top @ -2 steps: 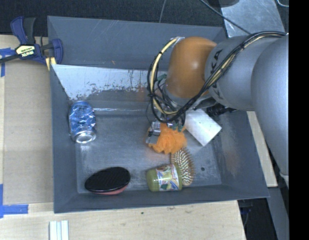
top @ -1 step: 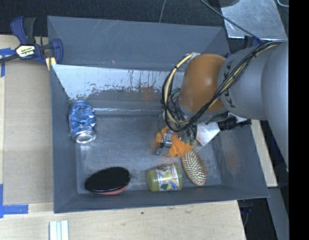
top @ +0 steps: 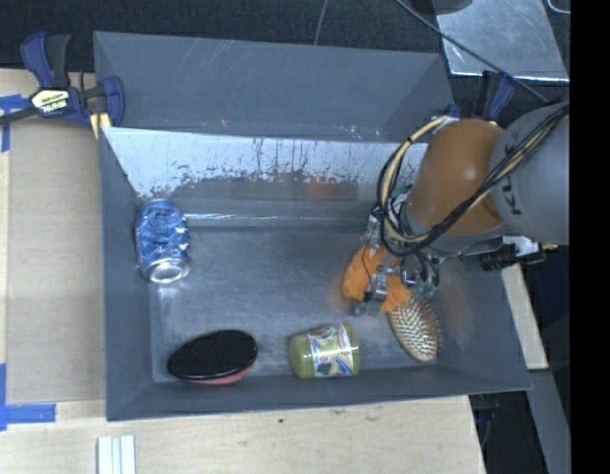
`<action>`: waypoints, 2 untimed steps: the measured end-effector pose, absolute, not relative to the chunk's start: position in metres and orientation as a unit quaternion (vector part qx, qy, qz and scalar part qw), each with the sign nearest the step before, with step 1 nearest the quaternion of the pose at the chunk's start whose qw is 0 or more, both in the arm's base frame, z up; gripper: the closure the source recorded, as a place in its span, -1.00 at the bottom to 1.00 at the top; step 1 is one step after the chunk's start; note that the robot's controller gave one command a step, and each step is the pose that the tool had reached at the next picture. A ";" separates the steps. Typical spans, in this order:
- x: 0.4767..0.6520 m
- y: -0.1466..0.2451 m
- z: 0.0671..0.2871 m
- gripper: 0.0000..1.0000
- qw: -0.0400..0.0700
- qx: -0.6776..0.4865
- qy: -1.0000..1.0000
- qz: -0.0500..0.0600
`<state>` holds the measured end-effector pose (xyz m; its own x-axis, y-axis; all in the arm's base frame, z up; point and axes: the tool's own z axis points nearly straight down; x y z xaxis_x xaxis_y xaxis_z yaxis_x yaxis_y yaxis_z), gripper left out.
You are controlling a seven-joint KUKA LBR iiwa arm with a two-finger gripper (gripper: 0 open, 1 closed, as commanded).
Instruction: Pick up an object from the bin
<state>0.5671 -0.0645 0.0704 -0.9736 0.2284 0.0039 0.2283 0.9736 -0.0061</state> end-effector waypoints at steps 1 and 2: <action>0.553 -0.103 0.070 -1.00 0.003 -0.121 -0.993 0.000; 0.538 -0.094 0.076 -1.00 0.002 -0.147 -0.989 0.000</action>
Offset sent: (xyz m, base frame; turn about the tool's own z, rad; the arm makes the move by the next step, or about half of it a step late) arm -0.0148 -0.0397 -0.0004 0.0131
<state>0.5381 -0.0942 0.0765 -0.9565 0.2917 0.0042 0.2917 0.9565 0.0003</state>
